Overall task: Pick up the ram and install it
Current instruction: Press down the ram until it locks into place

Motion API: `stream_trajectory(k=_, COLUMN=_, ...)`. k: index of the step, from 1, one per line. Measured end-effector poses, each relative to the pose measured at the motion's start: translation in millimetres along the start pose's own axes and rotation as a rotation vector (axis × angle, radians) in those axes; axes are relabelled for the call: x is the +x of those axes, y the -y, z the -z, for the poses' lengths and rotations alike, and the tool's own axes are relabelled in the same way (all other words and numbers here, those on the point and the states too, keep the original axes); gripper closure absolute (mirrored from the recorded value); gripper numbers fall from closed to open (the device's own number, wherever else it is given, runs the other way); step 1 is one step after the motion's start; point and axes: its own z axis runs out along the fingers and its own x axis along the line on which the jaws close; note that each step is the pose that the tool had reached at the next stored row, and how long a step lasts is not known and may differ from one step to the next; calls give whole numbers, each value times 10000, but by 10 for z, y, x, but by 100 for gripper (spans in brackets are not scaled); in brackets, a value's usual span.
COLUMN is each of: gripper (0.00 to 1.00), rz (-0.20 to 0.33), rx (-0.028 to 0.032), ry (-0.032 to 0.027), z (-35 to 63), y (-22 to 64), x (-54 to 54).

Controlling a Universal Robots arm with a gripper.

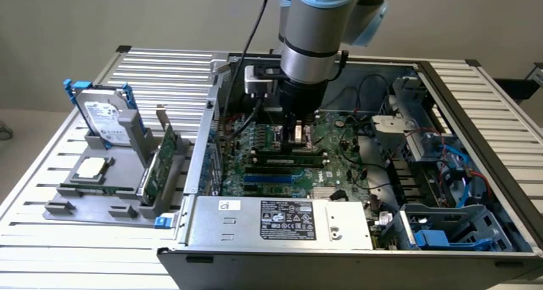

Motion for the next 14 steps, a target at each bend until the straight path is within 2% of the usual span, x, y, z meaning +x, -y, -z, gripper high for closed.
stream_trajectory(k=6, gripper=89, rz=1, rx=-91, ry=4, z=116, y=30, x=3)
stream_trajectory(k=14, gripper=89, rz=2, rx=-96, ry=5, z=159, y=126, x=18)
